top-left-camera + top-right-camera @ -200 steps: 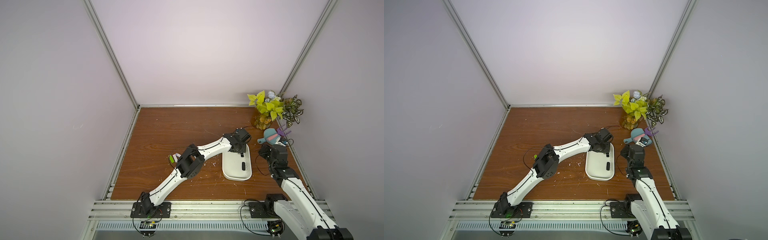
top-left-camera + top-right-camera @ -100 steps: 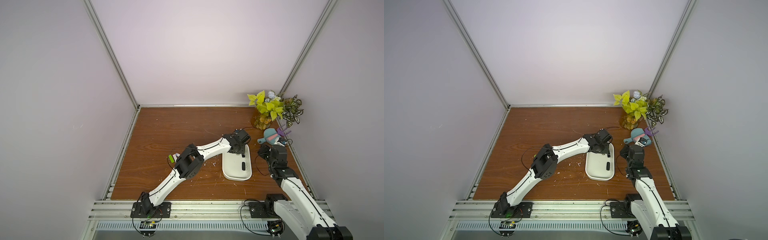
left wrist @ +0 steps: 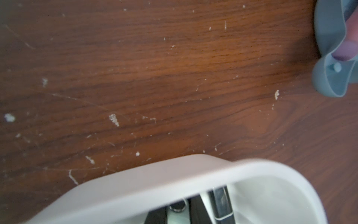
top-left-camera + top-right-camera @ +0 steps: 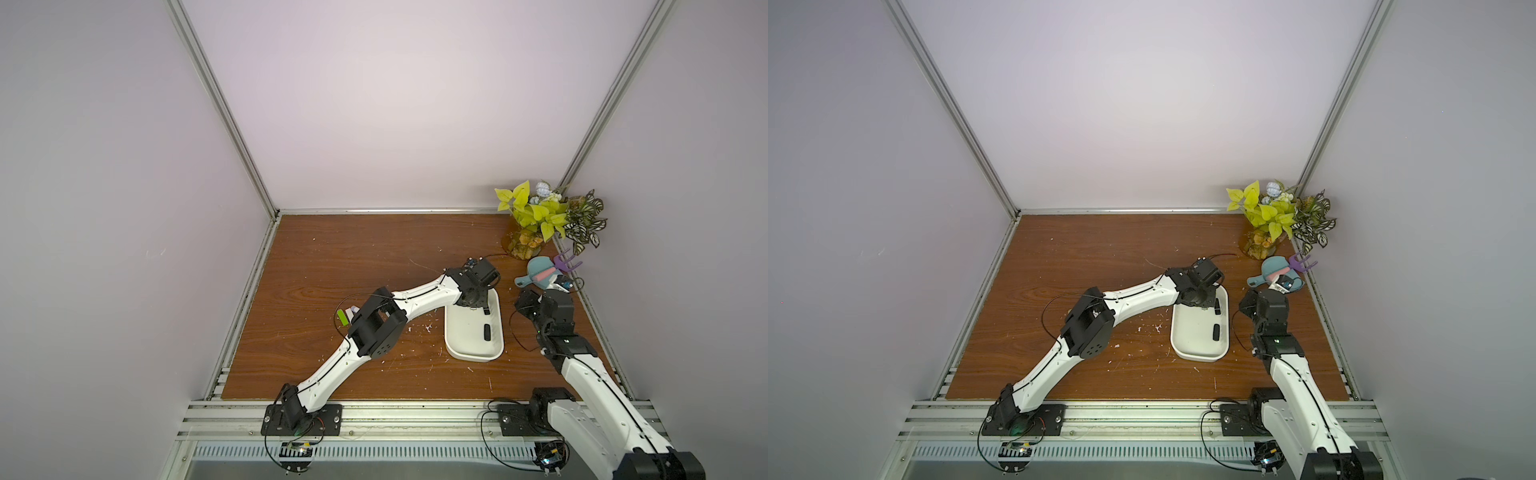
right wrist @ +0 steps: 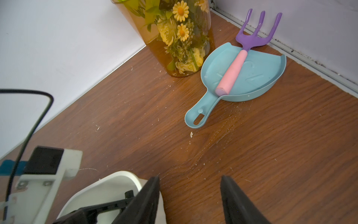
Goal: Put the usb flash drive into the storage box
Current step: Place the USB flash in the storage box.
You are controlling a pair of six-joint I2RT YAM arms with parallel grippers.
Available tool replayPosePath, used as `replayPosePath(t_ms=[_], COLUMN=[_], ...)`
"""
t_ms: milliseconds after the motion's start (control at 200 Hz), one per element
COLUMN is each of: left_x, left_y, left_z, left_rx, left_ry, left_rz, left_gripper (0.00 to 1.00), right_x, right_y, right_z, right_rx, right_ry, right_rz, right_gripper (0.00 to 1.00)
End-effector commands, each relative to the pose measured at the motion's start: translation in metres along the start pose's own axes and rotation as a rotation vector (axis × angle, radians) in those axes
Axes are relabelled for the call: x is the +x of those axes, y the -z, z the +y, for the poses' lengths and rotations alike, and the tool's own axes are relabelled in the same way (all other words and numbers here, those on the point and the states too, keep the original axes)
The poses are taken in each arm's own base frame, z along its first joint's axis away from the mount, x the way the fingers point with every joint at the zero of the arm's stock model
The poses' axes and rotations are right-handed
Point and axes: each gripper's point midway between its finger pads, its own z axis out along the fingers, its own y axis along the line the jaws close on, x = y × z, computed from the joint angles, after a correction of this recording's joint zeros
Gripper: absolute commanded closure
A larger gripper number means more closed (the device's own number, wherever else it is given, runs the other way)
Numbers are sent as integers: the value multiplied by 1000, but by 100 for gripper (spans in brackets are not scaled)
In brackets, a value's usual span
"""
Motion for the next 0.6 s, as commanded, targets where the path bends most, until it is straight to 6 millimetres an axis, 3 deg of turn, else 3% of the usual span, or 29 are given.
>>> replayPosePath(t_ms=[0,240,345,455,535,595], left_x=[13,13,6,-17,-38,-53], left_y=[-7,-6,7,49,97,138], left_z=[11,8,-4,-30,-42,-37], left_rx=[-49,-39,-4,54,78,62], left_ry=[-7,-10,-16,-57,-84,-94], left_rz=[36,40,24,-57,-141,-215], left_gripper=[74,68,67,60,52,46], right_x=[-6,-5,-5,-11,-18,-24], right_y=[0,0,0,2,6,10], right_z=[2,2,4,11,19,28], right_rx=[-9,-9,-19,-46,-80,-119], right_ry=[-18,-16,-15,-13,-4,14], right_rz=[-22,-20,-18,-27,-44,-56], right_gripper=[43,43,43,41,40,40])
